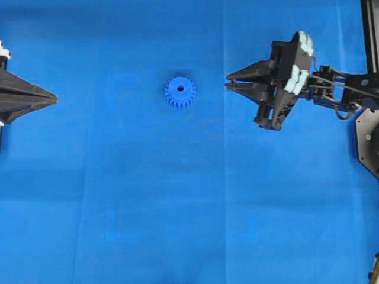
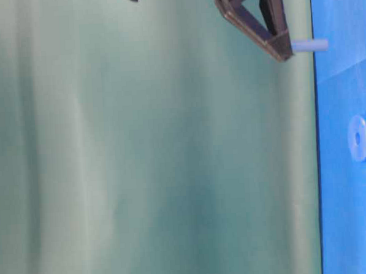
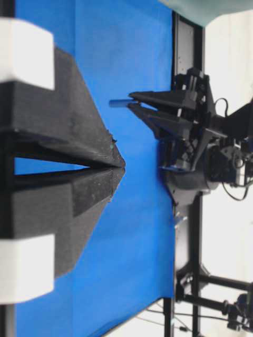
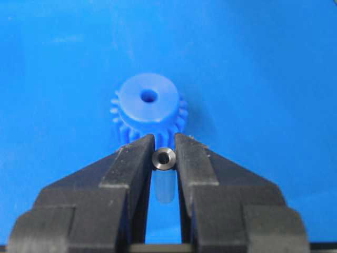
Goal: Insert the shaft placed at a random location into the center hole of the small gear at another random location.
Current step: 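Carry the held shaft left toward the blue gear's center hole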
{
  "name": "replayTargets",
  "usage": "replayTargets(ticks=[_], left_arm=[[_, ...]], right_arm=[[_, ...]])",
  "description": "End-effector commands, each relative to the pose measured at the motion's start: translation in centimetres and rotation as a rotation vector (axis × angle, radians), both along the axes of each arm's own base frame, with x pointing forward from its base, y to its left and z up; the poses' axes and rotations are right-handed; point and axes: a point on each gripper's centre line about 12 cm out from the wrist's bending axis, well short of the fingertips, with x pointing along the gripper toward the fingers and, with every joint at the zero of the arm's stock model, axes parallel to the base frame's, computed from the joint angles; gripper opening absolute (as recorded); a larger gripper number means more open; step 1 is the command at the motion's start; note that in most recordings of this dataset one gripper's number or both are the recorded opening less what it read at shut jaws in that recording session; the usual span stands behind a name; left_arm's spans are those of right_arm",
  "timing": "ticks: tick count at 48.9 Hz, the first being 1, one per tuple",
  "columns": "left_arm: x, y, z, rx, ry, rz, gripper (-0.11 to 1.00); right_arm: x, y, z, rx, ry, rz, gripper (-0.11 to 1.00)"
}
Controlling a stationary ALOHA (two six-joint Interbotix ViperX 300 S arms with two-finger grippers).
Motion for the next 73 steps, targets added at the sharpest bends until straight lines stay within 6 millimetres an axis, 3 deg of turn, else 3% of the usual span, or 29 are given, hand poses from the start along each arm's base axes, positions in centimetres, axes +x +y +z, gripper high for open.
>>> replayTargets(ticks=[1, 18, 30, 73], left_arm=[[0.1, 0.1, 0.5, 0.000, -0.012, 0.003, 0.00], [0.2, 0.1, 0.4, 0.000, -0.011, 0.003, 0.00], [0.1, 0.1, 0.4, 0.001, -0.009, 0.003, 0.00], [0.2, 0.1, 0.1, -0.001, 0.005, 0.003, 0.00]], right_arm=[[1.5, 0.1, 1.1, -0.012, -0.040, 0.013, 0.03], [6.8, -0.2, 1.3, -0.024, -0.059, 0.037, 0.03], [9.5, -0.3, 1.1, -0.031, -0.064, 0.049, 0.03], [10.0, -0.8, -2.0, -0.031, -0.004, 0.042, 0.03]])
